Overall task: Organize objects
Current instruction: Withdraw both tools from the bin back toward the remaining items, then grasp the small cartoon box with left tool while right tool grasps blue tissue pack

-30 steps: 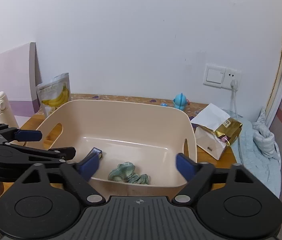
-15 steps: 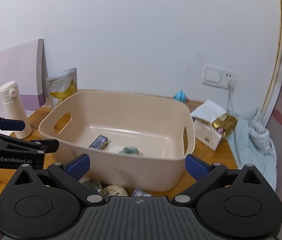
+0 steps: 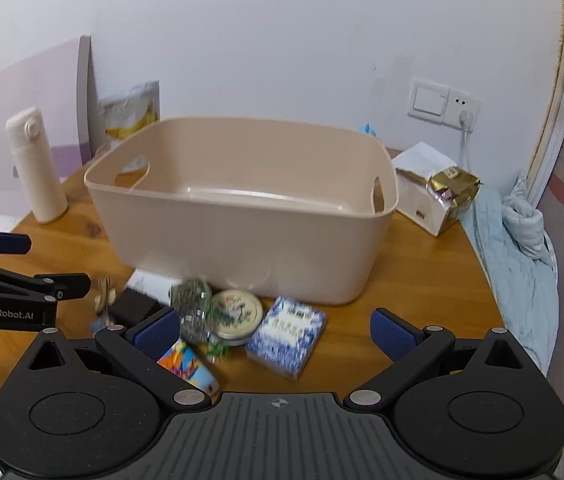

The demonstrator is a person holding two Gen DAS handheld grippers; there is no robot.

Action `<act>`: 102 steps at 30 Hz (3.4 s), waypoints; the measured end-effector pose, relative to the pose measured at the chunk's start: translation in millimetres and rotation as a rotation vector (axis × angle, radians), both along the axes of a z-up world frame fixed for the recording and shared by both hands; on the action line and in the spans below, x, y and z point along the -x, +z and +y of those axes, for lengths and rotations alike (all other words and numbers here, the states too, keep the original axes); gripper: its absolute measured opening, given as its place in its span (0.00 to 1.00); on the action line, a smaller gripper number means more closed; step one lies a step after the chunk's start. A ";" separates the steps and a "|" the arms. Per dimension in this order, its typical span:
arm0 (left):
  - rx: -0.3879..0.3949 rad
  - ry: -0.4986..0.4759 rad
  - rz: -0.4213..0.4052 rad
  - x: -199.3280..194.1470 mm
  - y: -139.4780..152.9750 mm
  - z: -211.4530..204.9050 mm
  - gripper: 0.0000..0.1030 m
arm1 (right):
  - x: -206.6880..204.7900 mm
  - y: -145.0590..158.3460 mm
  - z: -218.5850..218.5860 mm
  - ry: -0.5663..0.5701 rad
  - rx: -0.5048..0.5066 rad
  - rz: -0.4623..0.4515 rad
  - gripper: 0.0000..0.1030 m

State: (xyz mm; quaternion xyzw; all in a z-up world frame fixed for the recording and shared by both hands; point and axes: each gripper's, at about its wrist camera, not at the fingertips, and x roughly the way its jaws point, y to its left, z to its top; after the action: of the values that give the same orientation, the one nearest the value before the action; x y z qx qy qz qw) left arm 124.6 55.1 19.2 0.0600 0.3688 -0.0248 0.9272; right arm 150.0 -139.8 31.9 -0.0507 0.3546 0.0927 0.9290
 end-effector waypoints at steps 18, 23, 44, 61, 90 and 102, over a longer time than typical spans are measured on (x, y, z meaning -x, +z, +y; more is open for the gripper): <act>0.024 -0.057 0.090 11.7 -47.5 -2.2 0.87 | 9.6 -50.7 12.3 0.021 0.025 0.118 1.00; 0.057 -0.084 0.086 9.8 -53.5 -0.6 0.87 | 7.4 -59.3 16.6 0.037 0.026 0.149 1.00; 0.075 -0.144 0.089 -6.0 -66.5 -2.7 0.86 | -9.1 -74.9 26.5 0.103 0.003 0.191 0.97; 0.084 -0.138 0.072 -20.6 -64.4 4.5 0.76 | -27.0 -70.4 44.5 0.208 -0.015 0.177 0.80; 0.140 -0.120 0.064 -9.1 -57.7 12.0 0.62 | -15.5 -65.6 45.2 0.272 -0.037 0.173 0.46; 0.093 -0.140 0.054 0.1 -60.3 0.0 0.56 | -7.9 -65.9 36.6 0.253 -0.047 0.170 0.46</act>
State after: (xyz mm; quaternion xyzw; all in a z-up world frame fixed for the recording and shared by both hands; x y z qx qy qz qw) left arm 124.5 55.0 -41.1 0.0418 0.3871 -0.1081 0.9147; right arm 158.0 -103.2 -34.0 -0.0653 0.4207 0.2212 0.8774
